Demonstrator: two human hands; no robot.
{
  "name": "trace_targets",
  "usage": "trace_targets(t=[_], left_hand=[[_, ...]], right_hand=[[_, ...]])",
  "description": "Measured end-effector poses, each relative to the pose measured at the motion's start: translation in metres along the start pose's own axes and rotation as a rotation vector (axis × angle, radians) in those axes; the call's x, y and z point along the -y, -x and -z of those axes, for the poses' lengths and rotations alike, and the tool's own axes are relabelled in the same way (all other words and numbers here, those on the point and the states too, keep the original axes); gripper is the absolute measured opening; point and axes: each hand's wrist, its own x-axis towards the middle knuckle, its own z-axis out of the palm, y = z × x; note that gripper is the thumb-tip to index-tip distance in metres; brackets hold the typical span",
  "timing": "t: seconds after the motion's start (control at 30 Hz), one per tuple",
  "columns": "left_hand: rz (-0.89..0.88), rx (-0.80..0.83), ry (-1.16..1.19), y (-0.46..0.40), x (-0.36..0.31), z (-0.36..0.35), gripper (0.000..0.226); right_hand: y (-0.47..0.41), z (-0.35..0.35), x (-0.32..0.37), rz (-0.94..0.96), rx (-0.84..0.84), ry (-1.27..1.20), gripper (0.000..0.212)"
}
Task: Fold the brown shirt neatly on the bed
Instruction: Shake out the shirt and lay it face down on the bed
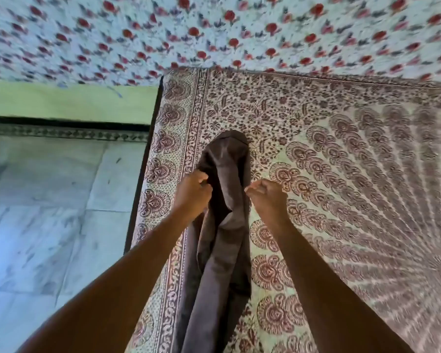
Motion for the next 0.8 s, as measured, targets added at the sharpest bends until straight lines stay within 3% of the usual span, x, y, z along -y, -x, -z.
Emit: trace_targets(t=[0.2,0.3,0.37,0.43,0.5,0.57,0.63,0.77,0.8], left_hand=[[0.205,0.101,-0.096,-0.096,0.04,-0.038,0.071],[0.31,0.103,0.07,-0.124,0.044,-0.057,0.078],[0.348,0.117,-0.019,-0.134,0.042,-0.069,0.086],[0.348,0.038,-0.124,-0.134,0.041,-0.074,0.074],[0.345,-0.066,-0.183,-0.133,0.044,-0.071,0.051],[0.327,-0.075,-0.115,-0.131,0.049,-0.063,0.036],[0.268,-0.031,0.092,-0.123,0.048,-0.052,0.012],[0.244,0.176,0.519,-0.07,0.038,-0.007,0.007],[0.266,0.254,0.604,-0.049,0.036,0.008,0.019]], right_hand=[[-0.091,-0.042,-0.036,-0.148,0.007,0.141,0.035],[-0.114,-0.059,-0.046,-0.149,0.0,0.078,0.042],[-0.125,-0.066,-0.048,-0.168,0.007,-0.05,0.045],[-0.129,-0.067,-0.049,-0.203,0.049,-0.136,0.038],[-0.128,-0.061,-0.053,-0.261,0.1,-0.231,0.011],[-0.113,-0.05,-0.05,-0.326,0.167,-0.374,0.009],[-0.091,-0.037,-0.049,-0.321,0.203,-0.525,0.008],[-0.031,-0.002,-0.034,-0.298,0.254,-0.757,0.02],[-0.012,0.009,-0.029,-0.287,0.278,-0.722,0.02]])
